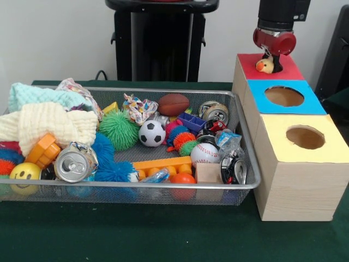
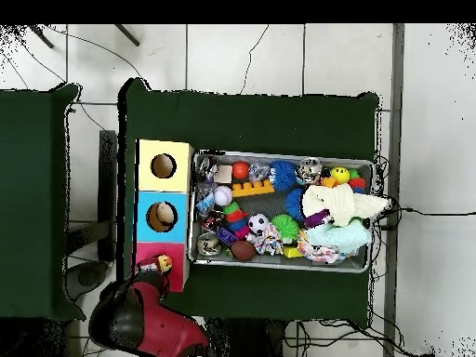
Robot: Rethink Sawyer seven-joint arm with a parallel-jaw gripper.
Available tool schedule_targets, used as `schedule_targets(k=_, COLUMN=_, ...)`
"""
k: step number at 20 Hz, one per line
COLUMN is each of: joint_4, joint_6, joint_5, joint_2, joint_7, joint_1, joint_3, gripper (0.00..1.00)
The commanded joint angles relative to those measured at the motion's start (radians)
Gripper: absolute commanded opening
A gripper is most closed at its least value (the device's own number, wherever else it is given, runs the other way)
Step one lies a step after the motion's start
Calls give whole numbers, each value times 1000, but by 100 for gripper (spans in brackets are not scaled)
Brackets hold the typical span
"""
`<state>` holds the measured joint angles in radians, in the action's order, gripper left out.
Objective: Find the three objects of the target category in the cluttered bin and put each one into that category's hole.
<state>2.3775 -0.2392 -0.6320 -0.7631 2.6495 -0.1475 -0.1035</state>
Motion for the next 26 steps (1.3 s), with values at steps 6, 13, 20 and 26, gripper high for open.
schedule_targets(k=6, joint_4=34, joint_6=36, joint_5=-14, joint_2=-2, joint_7=260, joint_1=61, joint_3=-55, gripper=100)
schedule_targets(k=13, joint_4=50, joint_6=88, joint_5=-20, joint_2=-55, joint_7=220, joint_1=76, joint_3=-42, gripper=100)
schedule_targets(k=20, joint_4=-56, joint_6=464, joint_5=-7, joint_2=-192, joint_7=114, joint_1=-123, joint_3=315, gripper=100)
schedule_targets(k=26, joint_4=-153, joint_6=644, joint_5=92, joint_2=-231, joint_7=182, joint_1=-199, joint_3=457, gripper=100)
